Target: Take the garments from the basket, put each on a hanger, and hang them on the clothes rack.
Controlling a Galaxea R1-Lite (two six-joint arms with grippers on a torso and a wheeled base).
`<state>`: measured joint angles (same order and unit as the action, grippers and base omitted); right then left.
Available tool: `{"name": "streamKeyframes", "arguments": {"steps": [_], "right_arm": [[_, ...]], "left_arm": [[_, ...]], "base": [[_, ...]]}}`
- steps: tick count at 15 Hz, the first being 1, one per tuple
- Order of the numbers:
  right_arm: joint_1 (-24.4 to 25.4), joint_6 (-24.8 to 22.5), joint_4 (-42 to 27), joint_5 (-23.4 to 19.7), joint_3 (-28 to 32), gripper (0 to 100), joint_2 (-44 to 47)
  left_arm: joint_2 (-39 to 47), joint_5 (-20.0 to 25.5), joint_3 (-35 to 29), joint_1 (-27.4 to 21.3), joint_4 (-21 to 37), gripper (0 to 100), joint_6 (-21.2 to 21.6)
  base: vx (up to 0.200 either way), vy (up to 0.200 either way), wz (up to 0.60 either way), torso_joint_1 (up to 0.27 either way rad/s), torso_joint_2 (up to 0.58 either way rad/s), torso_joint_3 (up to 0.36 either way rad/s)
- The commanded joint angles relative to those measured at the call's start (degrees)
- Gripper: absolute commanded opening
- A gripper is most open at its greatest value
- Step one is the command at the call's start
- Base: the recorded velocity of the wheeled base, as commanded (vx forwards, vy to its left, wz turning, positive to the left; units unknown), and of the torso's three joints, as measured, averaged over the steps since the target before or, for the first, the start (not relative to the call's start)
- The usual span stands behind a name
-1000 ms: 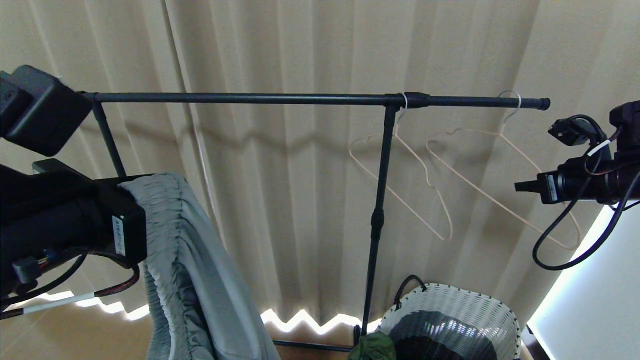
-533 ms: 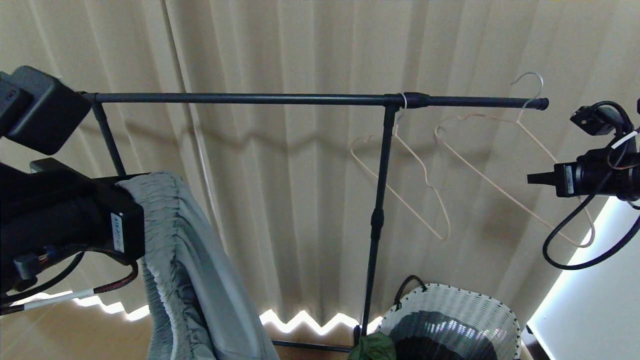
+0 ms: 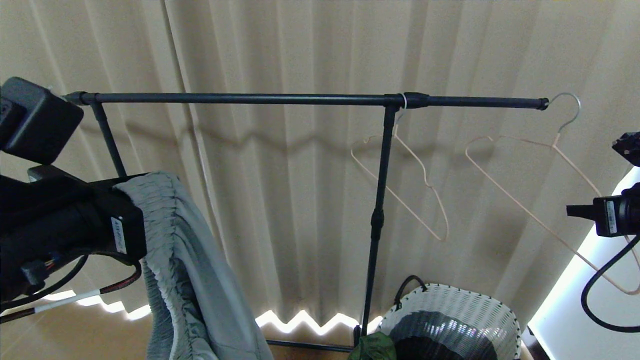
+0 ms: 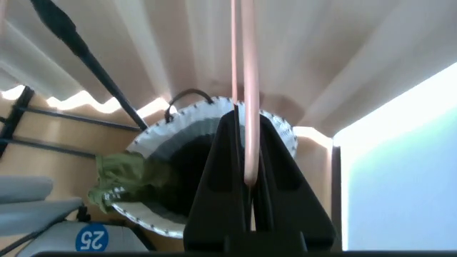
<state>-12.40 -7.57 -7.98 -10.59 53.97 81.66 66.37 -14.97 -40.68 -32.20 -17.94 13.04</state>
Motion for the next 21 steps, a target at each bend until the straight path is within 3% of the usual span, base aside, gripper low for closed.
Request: {"name": "streamKeyframes", "arguments": {"steps": [1,5,15,21], "right_arm": [[-0.87,-0.16,-0.01,0.22,-2.99,0,-4.67],[-0.96,-0.25,-0.10,0.22,-4.22,0,-6.78],[-0.96,-0.34,-0.10,0.22,-5.19,0,-7.31],[-0.87,0.01,0.51,-1.62,-6.86,0,-11.70]], "left_arm": [[-0.01,-0.06,1.57,0.73,-0.60,0,0.49],[-0.36,-0.06,2.01,1.96,-0.60,0,0.75],[-0.71,-0.06,3.59,1.96,-0.60,0,0.84],[-2.29,0.12,6.23,2.05,-1.22,0,1.72]], "base": [[0.000,0.000,0.00,0.000,0.00,0.000],[0.000,0.000,0.00,0.000,0.00,0.000],[-0.200,0.000,0.00,0.003,0.00,0.004],[0.000,0.000,0.00,0.000,0.00,0.000]]}}
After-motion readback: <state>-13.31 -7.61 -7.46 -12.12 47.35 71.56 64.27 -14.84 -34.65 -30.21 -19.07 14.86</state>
